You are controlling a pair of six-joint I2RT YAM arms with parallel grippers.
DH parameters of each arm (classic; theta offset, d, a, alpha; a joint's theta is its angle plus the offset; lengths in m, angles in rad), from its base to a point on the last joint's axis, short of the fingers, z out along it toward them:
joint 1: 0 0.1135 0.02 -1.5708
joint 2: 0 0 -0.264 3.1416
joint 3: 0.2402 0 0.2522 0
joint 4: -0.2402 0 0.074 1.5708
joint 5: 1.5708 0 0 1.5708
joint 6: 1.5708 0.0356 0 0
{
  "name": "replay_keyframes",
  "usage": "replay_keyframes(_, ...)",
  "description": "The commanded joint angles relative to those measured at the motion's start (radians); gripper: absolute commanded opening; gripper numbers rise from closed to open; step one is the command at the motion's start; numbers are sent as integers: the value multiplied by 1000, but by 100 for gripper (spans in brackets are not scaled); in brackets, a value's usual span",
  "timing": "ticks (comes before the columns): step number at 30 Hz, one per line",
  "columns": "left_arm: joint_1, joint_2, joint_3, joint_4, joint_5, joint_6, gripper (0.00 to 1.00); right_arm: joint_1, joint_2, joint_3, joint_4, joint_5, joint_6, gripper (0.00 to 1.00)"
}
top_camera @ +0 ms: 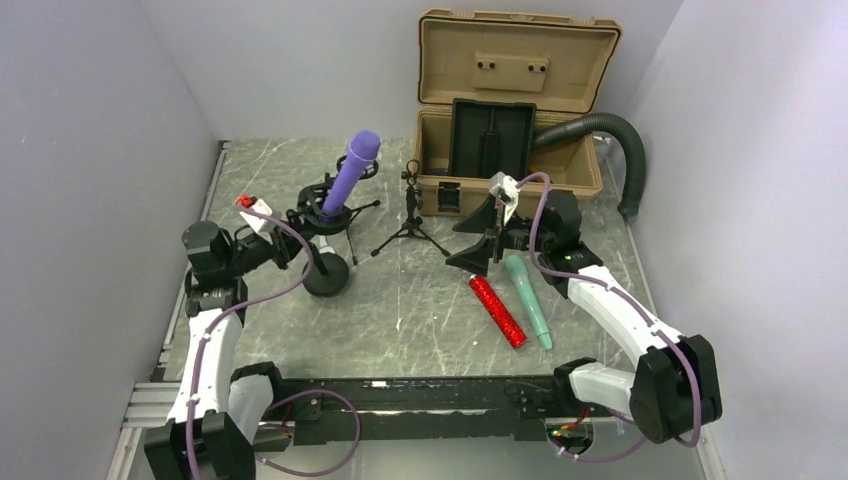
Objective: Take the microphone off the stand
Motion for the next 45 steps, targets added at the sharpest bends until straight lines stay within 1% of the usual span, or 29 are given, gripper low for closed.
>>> replay_keyframes(1, -77, -22, 9, 85, -3, -77, 0, 34, 16, 50, 74, -50, 20, 98)
replay_keyframes(5, -155, -9, 7, 117, -39, -113, 0, 69, 39, 64, 86, -55, 20, 97)
replay_keyframes(10, -250, 9, 6, 142, -64, -127, 0, 86, 63, 62, 229, -65, 118, 95)
replay_keyframes(18, -323, 41, -1, 189, -32, -129, 0, 120, 176, 175, 344, -97, 219, 94)
replay_keyframes(21, -343, 54, 13, 177, -31, -120, 0, 126, 226, 225, 383, -97, 248, 94)
replay_keyframes(23, -350, 60, 24, 168, -32, -147, 0, 127, 262, 246, 477, -101, 333, 94)
replay_keyframes(29, -364, 78, 43, 155, -32, -148, 0, 135, 348, 266, 765, -96, 562, 94)
replay_keyframes(34, -381, 93, 42, 167, -28, -148, 0, 151, 400, 293, 887, -85, 656, 96)
replay_keyframes(35, -385, 94, 39, 170, -30, -116, 0, 152, 411, 299, 914, -80, 680, 96)
replay_keyframes(37, -388, 96, 35, 174, -27, -110, 0, 153, 433, 313, 938, -70, 707, 97)
replay_keyframes(45, -400, 99, 38, 172, -18, -109, 0, 153, 487, 357, 942, -39, 725, 95)
